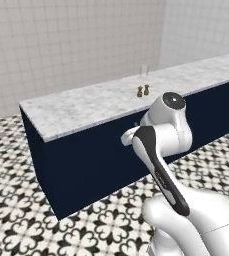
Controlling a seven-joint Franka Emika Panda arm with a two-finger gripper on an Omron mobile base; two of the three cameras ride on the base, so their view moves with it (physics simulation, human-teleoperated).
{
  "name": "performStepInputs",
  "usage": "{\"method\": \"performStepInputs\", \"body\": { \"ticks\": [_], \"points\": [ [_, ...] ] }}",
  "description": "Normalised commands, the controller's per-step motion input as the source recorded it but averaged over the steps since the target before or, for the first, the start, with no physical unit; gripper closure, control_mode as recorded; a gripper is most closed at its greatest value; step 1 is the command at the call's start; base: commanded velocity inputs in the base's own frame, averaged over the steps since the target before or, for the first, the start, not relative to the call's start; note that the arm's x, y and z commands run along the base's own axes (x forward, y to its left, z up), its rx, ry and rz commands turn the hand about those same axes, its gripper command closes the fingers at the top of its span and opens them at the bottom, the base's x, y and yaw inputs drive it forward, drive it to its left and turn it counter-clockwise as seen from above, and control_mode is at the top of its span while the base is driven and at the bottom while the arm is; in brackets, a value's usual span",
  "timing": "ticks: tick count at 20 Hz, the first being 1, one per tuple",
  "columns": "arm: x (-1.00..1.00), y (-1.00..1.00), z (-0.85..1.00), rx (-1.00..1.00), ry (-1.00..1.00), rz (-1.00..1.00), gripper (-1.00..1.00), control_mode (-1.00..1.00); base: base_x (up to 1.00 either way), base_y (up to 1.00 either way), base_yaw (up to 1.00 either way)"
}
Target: Take a straw from the drawer in front and place it inside the glass cup on the dining counter.
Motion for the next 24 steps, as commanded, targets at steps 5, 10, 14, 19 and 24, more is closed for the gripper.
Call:
{"method": "performStepInputs", "body": {
  "ticks": [5, 10, 14, 19, 24],
  "points": [
    [0.0, 0.0, 0.0, 0.0, 0.0, 0.0, 1.0, 1.0, 0.31, 1.0, -0.28],
    [0.0, 0.0, 0.0, 0.0, 0.0, 0.0, 1.0, 1.0, 0.43, 1.0, -0.31],
    [0.0, 0.0, 0.0, 0.0, 0.0, 0.0, 1.0, 1.0, 0.42, 1.0, -0.33],
    [0.0, 0.0, 0.0, 0.0, 0.0, 0.0, 1.0, 1.0, 0.2, 1.0, -0.37],
    [0.0, 0.0, 0.0, 0.0, 0.0, 0.0, 1.0, 1.0, 0.02, 1.0, -0.42]
  ]
}}
